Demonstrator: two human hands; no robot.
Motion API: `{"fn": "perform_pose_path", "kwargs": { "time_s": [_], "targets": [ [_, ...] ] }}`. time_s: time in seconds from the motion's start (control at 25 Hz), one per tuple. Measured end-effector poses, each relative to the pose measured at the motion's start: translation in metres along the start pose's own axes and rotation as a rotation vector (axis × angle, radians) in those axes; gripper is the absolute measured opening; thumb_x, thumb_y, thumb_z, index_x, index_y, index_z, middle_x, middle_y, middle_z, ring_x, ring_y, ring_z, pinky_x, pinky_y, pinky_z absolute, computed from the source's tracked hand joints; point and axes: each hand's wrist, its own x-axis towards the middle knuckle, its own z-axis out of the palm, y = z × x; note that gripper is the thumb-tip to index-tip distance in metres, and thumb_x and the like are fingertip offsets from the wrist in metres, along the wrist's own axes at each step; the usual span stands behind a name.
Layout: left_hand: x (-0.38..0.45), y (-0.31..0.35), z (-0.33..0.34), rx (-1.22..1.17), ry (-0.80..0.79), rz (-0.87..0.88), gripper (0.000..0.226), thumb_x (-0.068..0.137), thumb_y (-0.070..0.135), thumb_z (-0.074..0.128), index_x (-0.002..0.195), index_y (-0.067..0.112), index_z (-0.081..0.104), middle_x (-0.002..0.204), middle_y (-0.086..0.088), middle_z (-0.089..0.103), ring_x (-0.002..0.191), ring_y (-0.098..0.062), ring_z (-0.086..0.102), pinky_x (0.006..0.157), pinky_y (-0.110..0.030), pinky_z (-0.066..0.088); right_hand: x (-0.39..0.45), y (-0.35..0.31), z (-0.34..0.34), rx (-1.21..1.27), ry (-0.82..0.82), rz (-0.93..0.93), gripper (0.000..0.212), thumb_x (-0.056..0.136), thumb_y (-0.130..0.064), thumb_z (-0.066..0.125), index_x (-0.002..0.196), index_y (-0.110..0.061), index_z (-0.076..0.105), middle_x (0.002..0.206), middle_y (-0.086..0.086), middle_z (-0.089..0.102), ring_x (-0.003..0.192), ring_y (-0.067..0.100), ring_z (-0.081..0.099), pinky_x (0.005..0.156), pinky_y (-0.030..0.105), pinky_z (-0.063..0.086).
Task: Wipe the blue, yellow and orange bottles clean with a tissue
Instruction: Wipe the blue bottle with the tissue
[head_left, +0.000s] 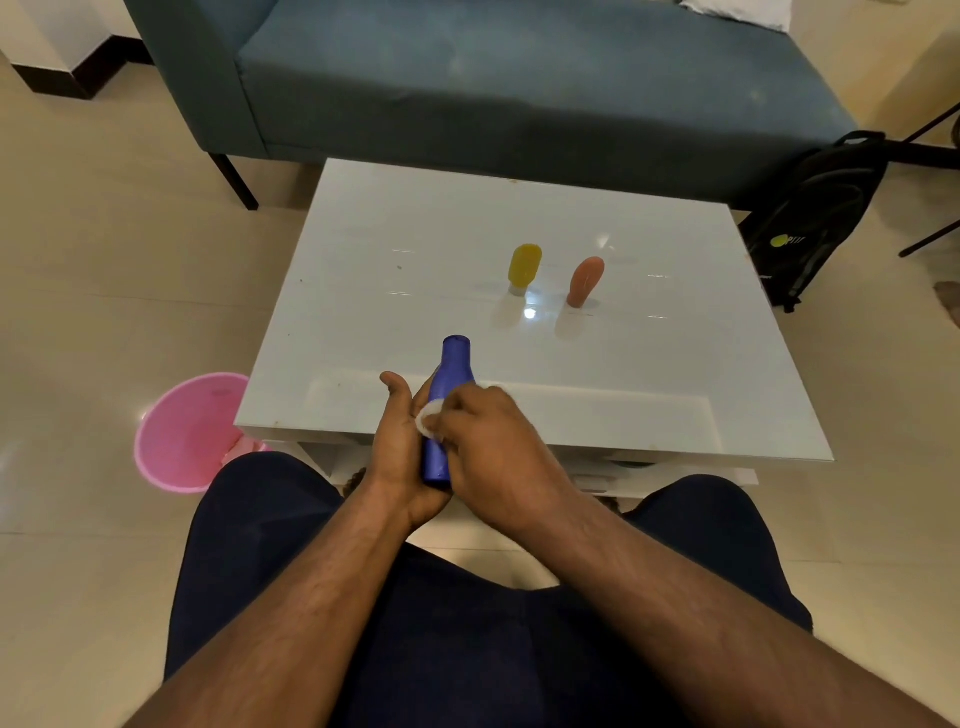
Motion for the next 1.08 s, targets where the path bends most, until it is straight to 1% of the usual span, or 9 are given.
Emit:
{"fn": "perform_pose_path", "kwargs": {
  "time_s": [0.08, 0.2, 0.24, 0.4, 0.56, 0.72, 0.88, 0.96, 1.08],
  "targets": [
    [0.001, 0.003, -0.001, 0.02, 0.005, 0.007, 0.08, 0.089, 0.079, 0.032, 0.136, 0.021, 0.063, 0.103, -0.012, 0.074, 0.094, -0.027, 0.072, 0.085, -0.042, 0.058, -0.009, -0.004, -0.002, 0.014, -0.058, -0.065, 0.024, 0.084, -0.009, 0.064, 0.107, -0.015, 0.068, 0.1, 0.003, 0.062, 0.092, 0.02, 0.052, 0.084, 0.033, 0.048],
    [0.0, 0.001, 0.003, 0.042, 0.01, -0.005, 0.075, 0.09, 0.073, 0.041, 0.131, 0.014, 0.063, 0.103, -0.014, 0.073, 0.091, -0.027, 0.072, 0.082, -0.043, 0.059, 0.003, 0.017, -0.01, 0.121, 0.098, 0.111, 0.016, 0.09, -0.015, 0.059, 0.103, -0.017, 0.068, 0.094, 0.002, 0.06, 0.086, 0.021, 0.055, 0.076, 0.028, 0.048],
    [0.0, -0.001, 0.002, 0.051, 0.022, -0.012, 0.072, 0.091, 0.069, 0.045, 0.129, 0.011, 0.063, 0.102, -0.014, 0.073, 0.089, -0.027, 0.071, 0.081, -0.042, 0.059, 0.005, 0.019, -0.011, 0.143, 0.098, 0.159, 0.016, 0.092, -0.018, 0.057, 0.104, -0.017, 0.067, 0.094, 0.001, 0.059, 0.086, 0.02, 0.055, 0.077, 0.028, 0.048],
    [0.0, 0.003, -0.001, 0.024, 0.035, -0.055, 0.062, 0.093, 0.063, 0.051, 0.116, 0.007, 0.064, 0.088, -0.012, 0.071, 0.078, -0.023, 0.071, 0.071, -0.036, 0.062, -0.015, 0.008, -0.005, 0.183, 0.03, 0.061, 0.019, 0.091, -0.017, 0.057, 0.107, -0.018, 0.068, 0.096, 0.0, 0.062, 0.089, 0.018, 0.055, 0.081, 0.032, 0.049],
    [0.0, 0.003, 0.0, 0.064, 0.069, -0.031, 0.054, 0.094, 0.06, 0.053, 0.11, 0.011, 0.067, 0.088, -0.011, 0.072, 0.078, -0.023, 0.07, 0.077, -0.038, 0.057, -0.004, 0.023, -0.01, 0.256, 0.089, 0.257, 0.02, 0.095, -0.024, 0.049, 0.099, -0.015, 0.066, 0.092, 0.001, 0.06, 0.083, 0.016, 0.057, 0.079, 0.036, 0.051],
    [0.003, 0.005, -0.004, 0.019, 0.063, -0.059, 0.064, 0.092, 0.062, 0.055, 0.125, 0.008, 0.062, 0.097, -0.009, 0.071, 0.084, -0.023, 0.068, 0.083, -0.038, 0.056, -0.024, 0.001, -0.004, 0.165, -0.009, 0.031, 0.021, 0.089, -0.011, 0.058, 0.108, -0.016, 0.066, 0.095, 0.002, 0.06, 0.086, 0.019, 0.054, 0.079, 0.033, 0.05],
    [0.004, 0.003, -0.004, -0.013, 0.049, -0.05, 0.061, 0.091, 0.06, 0.057, 0.125, 0.01, 0.062, 0.098, -0.009, 0.07, 0.085, -0.023, 0.069, 0.081, -0.039, 0.058, -0.012, 0.012, -0.008, 0.166, 0.038, 0.147, 0.022, 0.091, -0.014, 0.056, 0.112, -0.016, 0.065, 0.101, 0.003, 0.06, 0.091, 0.019, 0.054, 0.083, 0.034, 0.05],
    [0.002, 0.003, -0.002, -0.003, 0.056, -0.059, 0.063, 0.092, 0.062, 0.055, 0.124, 0.007, 0.062, 0.096, -0.009, 0.072, 0.088, -0.023, 0.071, 0.084, -0.04, 0.057, -0.016, 0.0, -0.005, 0.118, 0.007, 0.072, 0.024, 0.087, -0.01, 0.058, 0.108, -0.015, 0.066, 0.098, 0.004, 0.061, 0.089, 0.021, 0.053, 0.083, 0.035, 0.049],
    [0.003, 0.004, -0.002, 0.034, 0.102, -0.038, 0.06, 0.094, 0.061, 0.053, 0.118, 0.008, 0.066, 0.093, -0.009, 0.077, 0.09, -0.024, 0.075, 0.079, -0.04, 0.058, -0.031, -0.004, -0.003, 0.109, -0.071, -0.054, 0.028, 0.082, -0.006, 0.061, 0.108, -0.017, 0.067, 0.098, 0.002, 0.062, 0.088, 0.021, 0.054, 0.082, 0.031, 0.047]
  ]
}}
